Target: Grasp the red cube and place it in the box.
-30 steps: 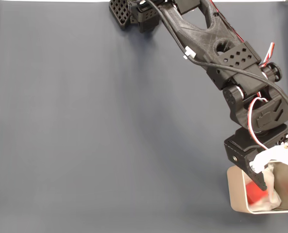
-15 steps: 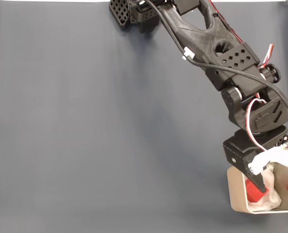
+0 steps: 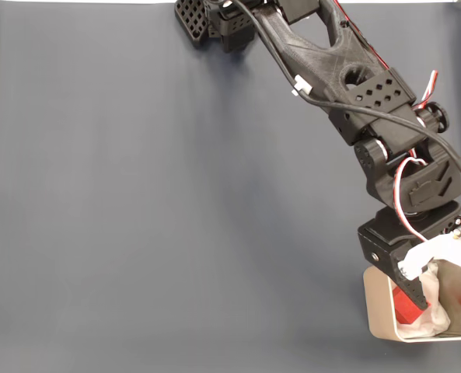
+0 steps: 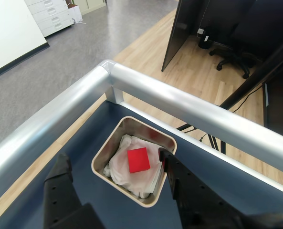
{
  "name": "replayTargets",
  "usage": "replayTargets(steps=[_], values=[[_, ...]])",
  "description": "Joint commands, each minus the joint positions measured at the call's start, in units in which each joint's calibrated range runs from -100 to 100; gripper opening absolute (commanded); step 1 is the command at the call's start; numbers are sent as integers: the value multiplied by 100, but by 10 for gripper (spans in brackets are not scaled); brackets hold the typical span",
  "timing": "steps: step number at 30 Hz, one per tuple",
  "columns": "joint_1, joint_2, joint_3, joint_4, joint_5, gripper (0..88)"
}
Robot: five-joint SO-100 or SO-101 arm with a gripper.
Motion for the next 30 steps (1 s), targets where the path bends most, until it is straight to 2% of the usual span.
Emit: replayTargets(steps=[1,3,10,12,30], values=[[87,-210,-187,-101,-59,390],[87,-244,-150,-92,-29,348],[137,-470,60,-101,-49,63],[165,-591,206,-92,-39,10],[1060,-2593,2103,-142,-98,0]])
